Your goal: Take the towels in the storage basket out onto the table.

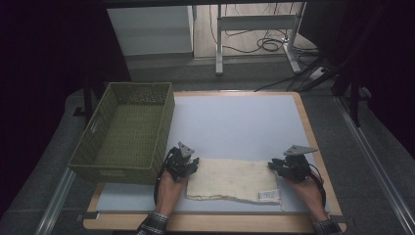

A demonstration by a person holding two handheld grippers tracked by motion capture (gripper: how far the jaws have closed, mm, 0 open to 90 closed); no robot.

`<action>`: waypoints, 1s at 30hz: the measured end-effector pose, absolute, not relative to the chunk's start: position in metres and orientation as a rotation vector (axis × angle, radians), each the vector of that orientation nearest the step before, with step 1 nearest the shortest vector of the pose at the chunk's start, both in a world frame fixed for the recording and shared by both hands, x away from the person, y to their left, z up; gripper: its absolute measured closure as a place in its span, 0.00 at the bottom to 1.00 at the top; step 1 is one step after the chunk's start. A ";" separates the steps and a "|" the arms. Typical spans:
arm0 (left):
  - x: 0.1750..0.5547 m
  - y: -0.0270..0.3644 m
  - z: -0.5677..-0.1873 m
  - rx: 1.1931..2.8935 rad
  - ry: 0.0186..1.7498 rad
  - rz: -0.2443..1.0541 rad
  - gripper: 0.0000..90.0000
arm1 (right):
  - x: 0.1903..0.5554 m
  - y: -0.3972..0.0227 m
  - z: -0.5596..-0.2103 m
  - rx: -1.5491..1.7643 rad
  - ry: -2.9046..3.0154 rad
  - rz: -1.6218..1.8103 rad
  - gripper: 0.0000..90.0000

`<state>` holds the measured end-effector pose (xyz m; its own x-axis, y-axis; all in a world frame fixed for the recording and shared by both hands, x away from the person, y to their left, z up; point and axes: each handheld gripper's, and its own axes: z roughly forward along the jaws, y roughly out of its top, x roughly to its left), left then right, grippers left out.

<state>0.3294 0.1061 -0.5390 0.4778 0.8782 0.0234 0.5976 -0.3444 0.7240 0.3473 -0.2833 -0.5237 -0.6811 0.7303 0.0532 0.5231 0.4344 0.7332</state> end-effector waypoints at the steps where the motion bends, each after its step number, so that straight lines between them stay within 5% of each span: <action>1: 0.330 0.107 -0.539 2.070 1.203 0.525 0.71 | 0.346 -0.282 -0.523 1.062 2.423 1.082 0.95; 6: 0.327 0.110 -0.537 2.077 1.162 0.474 0.93 | 0.352 -0.281 -0.517 1.013 2.412 1.051 0.97; 17: 0.305 0.111 -0.528 2.065 1.099 0.442 0.95 | 0.407 -0.273 -0.515 1.072 2.379 1.025 0.97; 24: 0.316 0.117 -0.535 2.046 1.099 0.464 0.68 | 0.405 -0.276 -0.518 1.098 2.382 1.077 0.94; 30: 0.320 0.118 -0.544 2.068 1.111 0.518 0.56 | 0.398 -0.284 -0.514 1.142 2.380 1.075 0.71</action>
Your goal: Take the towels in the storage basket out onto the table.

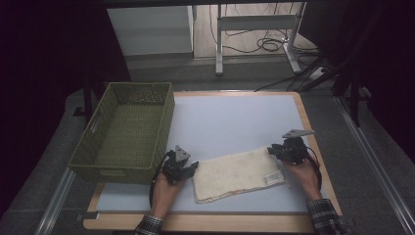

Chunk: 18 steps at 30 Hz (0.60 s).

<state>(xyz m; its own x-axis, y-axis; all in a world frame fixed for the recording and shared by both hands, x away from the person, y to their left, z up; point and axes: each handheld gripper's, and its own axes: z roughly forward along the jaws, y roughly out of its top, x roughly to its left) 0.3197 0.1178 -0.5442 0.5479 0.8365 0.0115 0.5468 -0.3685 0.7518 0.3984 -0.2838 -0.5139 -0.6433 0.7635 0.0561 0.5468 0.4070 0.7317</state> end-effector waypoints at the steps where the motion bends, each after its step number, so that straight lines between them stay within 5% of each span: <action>1: 0.320 0.117 -0.544 2.074 1.105 0.531 0.54 | 0.397 -0.284 -0.514 1.145 2.383 1.075 0.66; 8: 0.322 0.119 -0.545 2.062 1.143 0.533 0.41 | 0.382 -0.288 -0.513 1.132 2.375 1.034 0.52; 18: 0.324 0.121 -0.546 2.051 1.157 0.504 0.40 | 0.360 -0.283 -0.504 1.075 2.444 1.069 0.42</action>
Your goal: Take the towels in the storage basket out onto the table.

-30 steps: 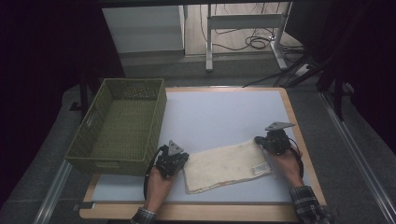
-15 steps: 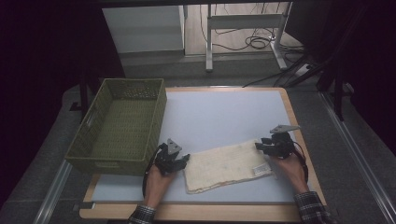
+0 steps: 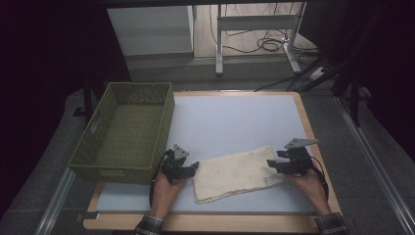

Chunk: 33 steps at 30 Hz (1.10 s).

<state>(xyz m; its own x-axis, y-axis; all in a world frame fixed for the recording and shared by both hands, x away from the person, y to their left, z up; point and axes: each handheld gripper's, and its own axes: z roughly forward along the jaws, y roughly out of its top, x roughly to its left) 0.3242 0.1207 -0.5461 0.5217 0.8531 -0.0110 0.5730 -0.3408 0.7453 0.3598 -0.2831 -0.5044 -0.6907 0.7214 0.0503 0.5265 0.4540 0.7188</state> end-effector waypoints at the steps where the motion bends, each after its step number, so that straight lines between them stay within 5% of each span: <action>1: 0.324 0.121 -0.546 2.051 1.157 0.503 0.40 | 0.358 -0.281 -0.504 1.077 2.459 1.075 0.42; 20: 0.324 0.121 -0.547 2.049 1.159 0.500 0.40 | 0.323 -0.216 -0.512 0.874 2.629 1.105 0.48; 33: 0.324 0.121 -0.547 2.049 1.159 0.501 0.40 | 0.301 -0.150 -0.521 0.660 2.762 1.192 0.61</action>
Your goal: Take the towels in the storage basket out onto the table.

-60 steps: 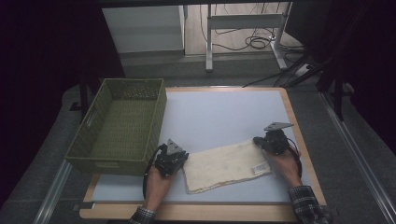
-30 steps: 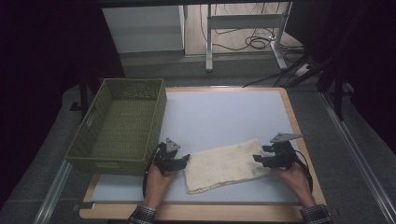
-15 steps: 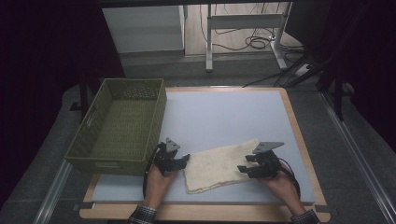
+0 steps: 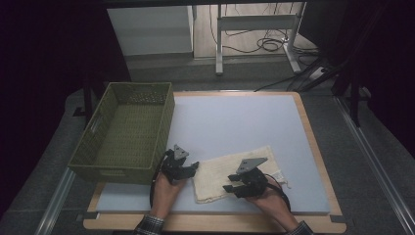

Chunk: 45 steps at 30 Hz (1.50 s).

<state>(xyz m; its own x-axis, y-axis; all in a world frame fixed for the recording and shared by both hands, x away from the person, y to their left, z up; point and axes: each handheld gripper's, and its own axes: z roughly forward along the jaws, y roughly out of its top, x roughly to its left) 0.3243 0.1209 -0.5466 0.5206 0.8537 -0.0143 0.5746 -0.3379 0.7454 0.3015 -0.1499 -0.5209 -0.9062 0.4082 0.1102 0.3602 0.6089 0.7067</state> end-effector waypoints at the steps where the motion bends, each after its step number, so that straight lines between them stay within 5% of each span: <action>1: 0.324 0.121 -0.547 2.047 1.160 0.498 0.40 | 0.300 -0.145 -0.521 0.650 2.774 1.194 0.62; 21: 0.325 0.122 -0.547 2.050 1.159 0.493 0.40 | 0.271 -0.067 -0.533 0.399 2.874 1.190 0.64; 23: 0.325 0.121 -0.547 2.051 1.153 0.491 0.41 | 0.270 -0.067 -0.533 0.387 2.854 1.169 0.72; 30: 0.320 0.116 -0.546 2.075 1.077 0.463 0.75 | 0.265 -0.067 -0.534 0.329 2.816 1.139 0.91; 35: 0.320 0.115 -0.545 2.064 1.064 0.410 0.93 | 0.266 -0.068 -0.533 0.359 2.819 1.145 0.95; 45: 0.319 0.112 -0.534 2.018 1.032 0.460 0.96 | 0.269 -0.076 -0.520 0.372 2.804 1.213 0.95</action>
